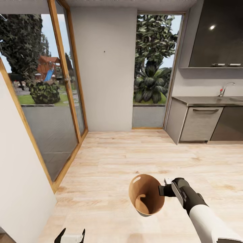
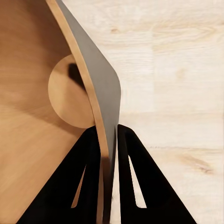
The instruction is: Put the three can of soda from the living room inside the tash can in the kitchen.
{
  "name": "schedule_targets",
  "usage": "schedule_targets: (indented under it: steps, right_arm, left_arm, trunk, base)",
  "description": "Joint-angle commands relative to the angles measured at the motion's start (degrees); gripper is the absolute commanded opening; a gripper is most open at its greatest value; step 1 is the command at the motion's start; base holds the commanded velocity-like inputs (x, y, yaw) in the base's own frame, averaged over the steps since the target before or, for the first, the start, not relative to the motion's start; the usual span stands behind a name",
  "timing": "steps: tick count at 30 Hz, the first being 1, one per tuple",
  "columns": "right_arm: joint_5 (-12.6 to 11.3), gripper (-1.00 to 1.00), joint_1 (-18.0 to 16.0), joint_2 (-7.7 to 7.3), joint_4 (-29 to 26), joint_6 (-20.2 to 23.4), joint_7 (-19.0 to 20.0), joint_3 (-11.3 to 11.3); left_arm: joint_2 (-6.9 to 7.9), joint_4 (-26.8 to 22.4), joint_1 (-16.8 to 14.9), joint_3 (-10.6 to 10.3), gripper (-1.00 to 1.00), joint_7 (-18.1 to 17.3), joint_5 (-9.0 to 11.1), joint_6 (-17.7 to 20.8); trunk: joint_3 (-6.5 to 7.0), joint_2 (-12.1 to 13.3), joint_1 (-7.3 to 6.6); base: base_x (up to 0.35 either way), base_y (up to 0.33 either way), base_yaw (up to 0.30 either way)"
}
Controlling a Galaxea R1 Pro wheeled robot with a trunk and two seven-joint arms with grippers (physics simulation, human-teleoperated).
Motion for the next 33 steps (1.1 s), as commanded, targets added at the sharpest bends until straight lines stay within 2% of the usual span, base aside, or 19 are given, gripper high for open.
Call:
schedule_targets:
  steps: [1,16,33]
  right_arm:
    - [-0.4,-1.0,0.0,0.1,0.0,0.0,0.3,-0.1]
    - [-0.2,-1.0,0.0,0.97,0.1,0.5,0.2,-0.1]
    - [0.1,-1.0,0.8,-0.9,0.0,0.1,1.6,-0.3]
  left_arm:
    - [0.0,0.0,0.0,0.0,1.0,0.0,0.0,0.0]
    - [0.01,-0.7,0.0,0.0,1.0,-0.1,0.1,-0.1]
    - [0.09,-2.8,0.1,0.0,1.0,-0.1,0.2,-0.2]
  trunk:
    - [0.19,0.4,-0.23]
    - [2.15,6.4,-3.52]
    - [3.69,13.2,-7.26]
  base:
    - [0.0,0.0,0.0]
    - [0.0,0.0,0.0]
    - [0.0,0.0,0.0]
